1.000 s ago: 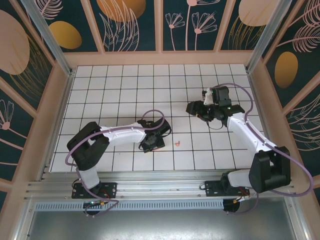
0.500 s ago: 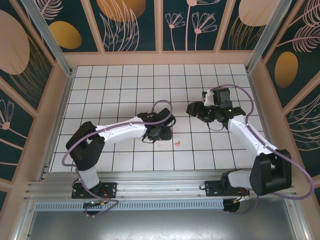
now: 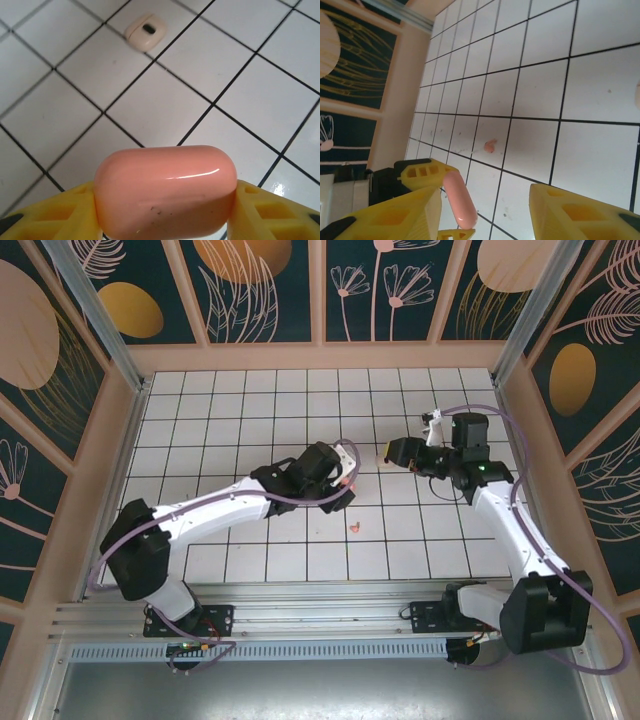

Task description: Insert the wireless bluetooth earbuds into the charging case

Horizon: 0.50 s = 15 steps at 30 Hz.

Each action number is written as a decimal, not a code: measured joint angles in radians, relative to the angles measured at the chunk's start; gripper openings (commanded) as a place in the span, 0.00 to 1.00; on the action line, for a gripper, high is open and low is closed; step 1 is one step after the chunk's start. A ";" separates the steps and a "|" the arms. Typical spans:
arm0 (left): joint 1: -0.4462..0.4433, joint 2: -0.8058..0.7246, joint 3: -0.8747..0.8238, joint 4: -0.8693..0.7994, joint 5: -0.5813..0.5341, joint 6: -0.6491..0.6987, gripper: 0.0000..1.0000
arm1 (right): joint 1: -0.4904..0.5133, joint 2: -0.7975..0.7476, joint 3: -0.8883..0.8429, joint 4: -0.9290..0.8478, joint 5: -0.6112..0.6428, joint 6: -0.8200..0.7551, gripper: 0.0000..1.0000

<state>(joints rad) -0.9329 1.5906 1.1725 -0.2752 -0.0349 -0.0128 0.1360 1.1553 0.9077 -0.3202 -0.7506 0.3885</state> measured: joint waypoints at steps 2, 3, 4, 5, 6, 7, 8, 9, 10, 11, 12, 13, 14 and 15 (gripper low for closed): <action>0.001 -0.029 -0.038 0.054 0.025 0.096 0.49 | 0.000 -0.019 -0.001 -0.003 -0.014 -0.026 0.48; 0.002 -0.038 -0.051 0.074 0.031 0.129 0.49 | 0.000 -0.027 -0.002 -0.005 -0.024 -0.038 0.47; 0.002 -0.047 -0.066 0.096 0.035 0.167 0.49 | 0.000 -0.036 -0.004 -0.005 -0.039 -0.048 0.46; 0.002 -0.055 -0.080 0.116 0.039 0.203 0.49 | 0.000 -0.043 -0.009 -0.005 -0.056 -0.056 0.46; 0.002 -0.061 -0.090 0.130 0.039 0.232 0.49 | 0.000 -0.050 -0.016 -0.005 -0.072 -0.063 0.45; 0.002 -0.068 -0.103 0.149 0.039 0.264 0.49 | 0.000 -0.056 -0.026 -0.005 -0.095 -0.071 0.45; 0.002 -0.074 -0.116 0.169 0.038 0.296 0.49 | 0.001 -0.062 -0.037 -0.005 -0.116 -0.077 0.45; 0.002 -0.079 -0.126 0.183 0.037 0.315 0.50 | 0.002 -0.067 -0.046 -0.007 -0.132 -0.082 0.45; 0.002 -0.085 -0.140 0.201 0.037 0.339 0.49 | 0.004 -0.072 -0.053 -0.011 -0.145 -0.090 0.45; 0.002 -0.089 -0.152 0.216 0.037 0.359 0.49 | 0.009 -0.078 -0.058 -0.019 -0.155 -0.098 0.45; 0.002 -0.092 -0.159 0.227 0.037 0.372 0.49 | 0.014 -0.084 -0.062 -0.024 -0.164 -0.104 0.45; 0.002 -0.094 -0.166 0.241 0.038 0.384 0.49 | 0.021 -0.093 -0.065 -0.027 -0.171 -0.111 0.45; 0.002 -0.094 -0.169 0.250 0.040 0.393 0.49 | 0.029 -0.101 -0.070 -0.027 -0.175 -0.115 0.45; 0.002 -0.094 -0.169 0.257 0.047 0.399 0.49 | 0.036 -0.110 -0.075 -0.027 -0.182 -0.118 0.45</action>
<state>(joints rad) -0.9314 1.4963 1.0039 -0.0177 0.0116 0.3859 0.1719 1.0451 0.8326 -0.3470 -0.9321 0.2703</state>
